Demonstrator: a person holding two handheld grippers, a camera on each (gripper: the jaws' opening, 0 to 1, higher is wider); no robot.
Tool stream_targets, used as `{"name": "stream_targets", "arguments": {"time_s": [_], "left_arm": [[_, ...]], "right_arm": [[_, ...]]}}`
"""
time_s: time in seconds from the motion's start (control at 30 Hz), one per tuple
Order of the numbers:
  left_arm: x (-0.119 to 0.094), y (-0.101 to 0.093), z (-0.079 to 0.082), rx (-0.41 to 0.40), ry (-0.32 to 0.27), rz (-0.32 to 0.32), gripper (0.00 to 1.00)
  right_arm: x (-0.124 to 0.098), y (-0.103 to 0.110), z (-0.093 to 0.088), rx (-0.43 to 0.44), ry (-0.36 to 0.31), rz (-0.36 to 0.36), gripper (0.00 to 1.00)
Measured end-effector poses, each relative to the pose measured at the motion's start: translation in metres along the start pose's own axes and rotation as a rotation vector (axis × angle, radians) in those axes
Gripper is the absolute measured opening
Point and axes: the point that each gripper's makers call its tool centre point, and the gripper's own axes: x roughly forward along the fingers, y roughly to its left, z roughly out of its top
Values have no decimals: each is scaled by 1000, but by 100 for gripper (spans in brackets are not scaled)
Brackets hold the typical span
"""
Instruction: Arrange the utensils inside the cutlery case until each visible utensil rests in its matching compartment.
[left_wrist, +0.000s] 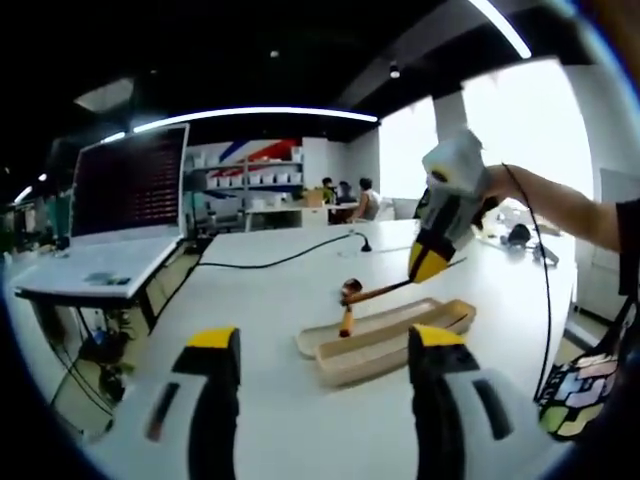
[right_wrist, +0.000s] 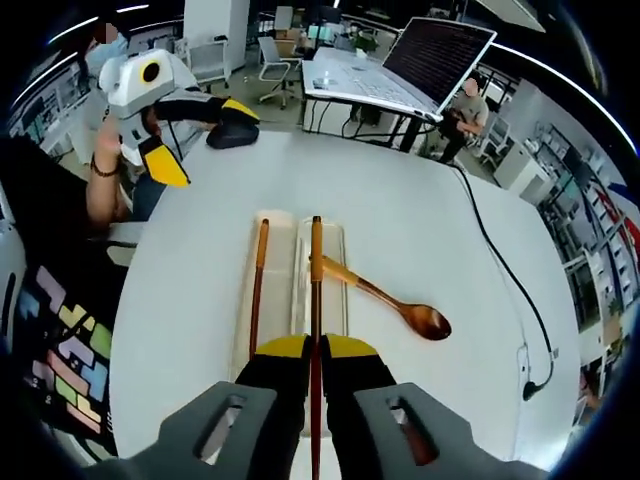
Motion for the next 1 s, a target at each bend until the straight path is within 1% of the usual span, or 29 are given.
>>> {"name": "stream_targets", "arguments": {"time_s": [0.17, 0.27, 0.37, 0.47, 0.57, 0.63, 0.7, 0.8, 1.0], "left_arm": [[1, 1, 0, -3, 1, 0, 71], [1, 2, 0, -2, 2, 5, 71], [1, 5, -1, -12, 3, 12, 71], [1, 4, -2, -9, 9, 10, 71], [1, 3, 0, -13, -2, 6, 71], [2, 4, -2, -19, 3, 6, 71], [2, 5, -4, -19, 8, 8, 71], [1, 5, -3, -21, 4, 9, 71], [0, 5, -1, -23, -3, 11, 71]], "right_arm": [[18, 19, 8, -15, -25, 32, 2], [29, 22, 7, -13, -20, 39, 2], [36, 26, 7, 5, -30, 59, 3], [44, 28, 3, 22, -9, 69, 3], [47, 30, 2, 36, -13, 78, 3], [49, 32, 2, 50, -17, 88, 3], [50, 34, 3, 37, -29, 92, 3], [51, 36, 6, 56, -51, 98, 3], [54, 37, 8, 56, -53, 99, 3]]}}
